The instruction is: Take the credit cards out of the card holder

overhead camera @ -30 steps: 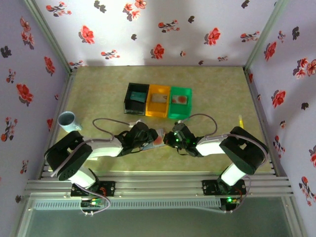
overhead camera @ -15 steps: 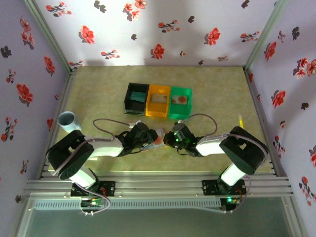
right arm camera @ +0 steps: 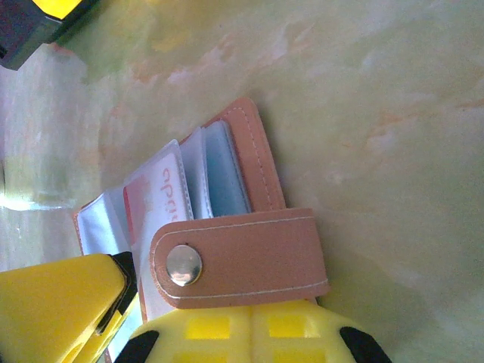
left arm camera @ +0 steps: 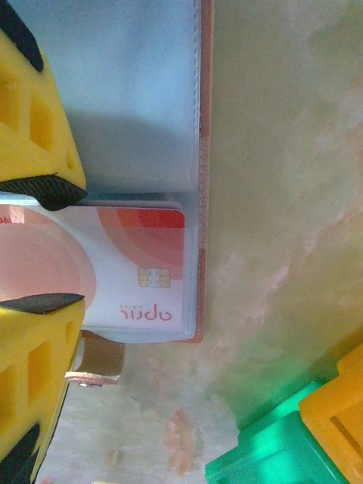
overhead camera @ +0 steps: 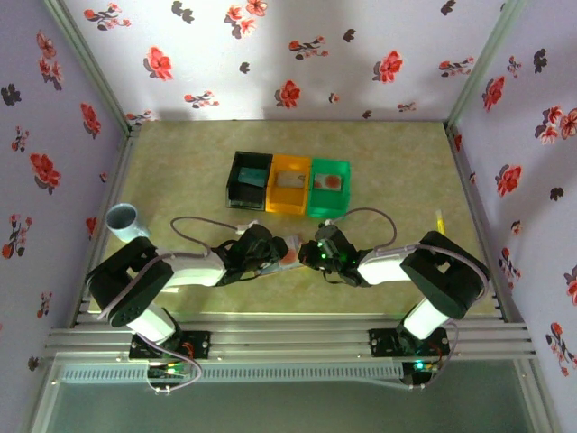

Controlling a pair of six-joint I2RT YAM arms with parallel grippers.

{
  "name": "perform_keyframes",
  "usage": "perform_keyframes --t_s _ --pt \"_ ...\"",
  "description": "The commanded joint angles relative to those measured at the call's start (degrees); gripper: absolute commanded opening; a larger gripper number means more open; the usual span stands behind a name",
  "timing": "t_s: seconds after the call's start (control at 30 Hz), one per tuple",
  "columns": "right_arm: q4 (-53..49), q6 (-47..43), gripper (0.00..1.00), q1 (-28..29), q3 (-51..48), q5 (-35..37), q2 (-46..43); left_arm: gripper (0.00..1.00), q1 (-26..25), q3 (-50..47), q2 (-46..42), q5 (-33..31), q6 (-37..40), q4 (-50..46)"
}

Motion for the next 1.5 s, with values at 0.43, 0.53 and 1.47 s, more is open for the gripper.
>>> perform_keyframes --t_s 0.43,0.53,1.47 --pt "-7.3 -0.1 0.0 0.4 -1.6 -1.9 2.6 0.42 -0.6 1.6 0.2 -1.8 3.2 -9.0" --pt "-7.3 -0.2 0.0 0.4 -1.6 -1.9 2.7 0.42 -0.6 2.2 0.5 -1.7 3.5 -9.5" --pt "-6.8 0.3 0.0 0.4 -1.5 -2.6 3.5 0.32 -0.9 1.8 2.4 -0.8 3.4 -5.4"
